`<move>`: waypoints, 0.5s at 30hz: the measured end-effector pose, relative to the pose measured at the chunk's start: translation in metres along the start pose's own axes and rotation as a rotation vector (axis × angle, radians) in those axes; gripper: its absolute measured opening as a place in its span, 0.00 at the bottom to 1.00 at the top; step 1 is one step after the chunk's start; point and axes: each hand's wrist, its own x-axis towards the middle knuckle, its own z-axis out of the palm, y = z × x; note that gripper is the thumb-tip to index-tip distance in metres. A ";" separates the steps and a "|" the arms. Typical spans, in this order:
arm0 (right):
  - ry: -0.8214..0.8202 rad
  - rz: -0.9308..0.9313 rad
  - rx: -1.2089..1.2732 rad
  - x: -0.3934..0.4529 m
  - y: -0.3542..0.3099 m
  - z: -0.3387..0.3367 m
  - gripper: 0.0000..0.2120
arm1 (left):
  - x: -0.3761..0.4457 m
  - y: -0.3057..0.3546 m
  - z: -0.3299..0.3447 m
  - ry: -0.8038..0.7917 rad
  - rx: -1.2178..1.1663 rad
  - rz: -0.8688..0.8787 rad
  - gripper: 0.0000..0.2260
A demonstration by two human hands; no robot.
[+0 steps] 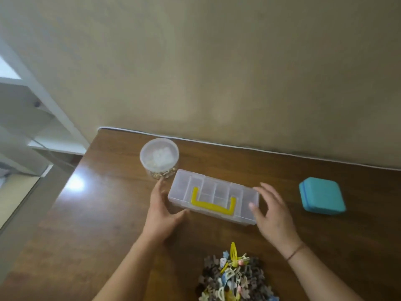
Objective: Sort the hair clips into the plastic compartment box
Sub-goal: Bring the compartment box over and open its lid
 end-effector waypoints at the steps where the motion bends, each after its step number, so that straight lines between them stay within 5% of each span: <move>1: -0.038 -0.067 -0.060 -0.007 -0.003 0.001 0.24 | 0.003 0.003 0.001 -0.081 0.036 0.028 0.45; 6: -0.126 -0.003 -0.186 -0.024 0.017 -0.001 0.33 | -0.010 0.021 0.033 -0.152 0.208 0.130 0.39; 12: -0.185 -0.054 -0.447 -0.016 0.038 -0.029 0.30 | -0.022 0.030 0.058 -0.130 0.238 0.177 0.36; 15: -0.240 -0.030 -0.297 0.007 0.027 -0.039 0.19 | -0.021 0.033 0.057 -0.160 0.274 0.165 0.35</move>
